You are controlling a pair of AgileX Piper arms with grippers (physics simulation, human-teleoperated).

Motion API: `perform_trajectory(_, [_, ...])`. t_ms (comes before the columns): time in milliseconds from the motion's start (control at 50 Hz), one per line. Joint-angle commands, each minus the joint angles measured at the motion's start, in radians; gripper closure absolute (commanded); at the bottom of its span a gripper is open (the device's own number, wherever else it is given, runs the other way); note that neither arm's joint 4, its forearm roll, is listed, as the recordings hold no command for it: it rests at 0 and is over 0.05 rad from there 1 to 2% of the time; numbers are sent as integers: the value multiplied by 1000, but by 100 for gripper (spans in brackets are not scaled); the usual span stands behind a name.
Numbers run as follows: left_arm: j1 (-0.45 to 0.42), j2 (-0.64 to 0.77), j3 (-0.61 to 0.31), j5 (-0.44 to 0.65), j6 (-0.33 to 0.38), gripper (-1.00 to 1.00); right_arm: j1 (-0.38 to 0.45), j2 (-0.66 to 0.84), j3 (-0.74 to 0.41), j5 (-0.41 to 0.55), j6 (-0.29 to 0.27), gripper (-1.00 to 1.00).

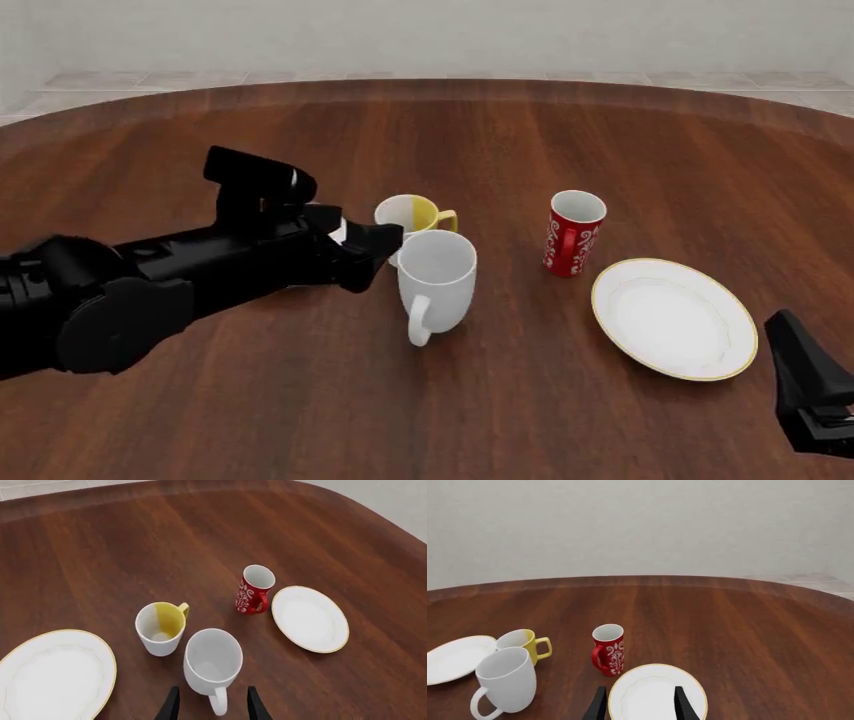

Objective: Put the white mug on the left plate.

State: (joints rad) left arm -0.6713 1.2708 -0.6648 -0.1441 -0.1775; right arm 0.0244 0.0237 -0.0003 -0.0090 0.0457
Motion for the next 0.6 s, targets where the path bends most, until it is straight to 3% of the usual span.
perform_trajectory(20, [-2,21,3,-17,-6,-100,0,-12,0,11,1,-100])
perform_trajectory(600, [-21,74,4,-48,-42,-100,2,-18,0,15,-2,-100])
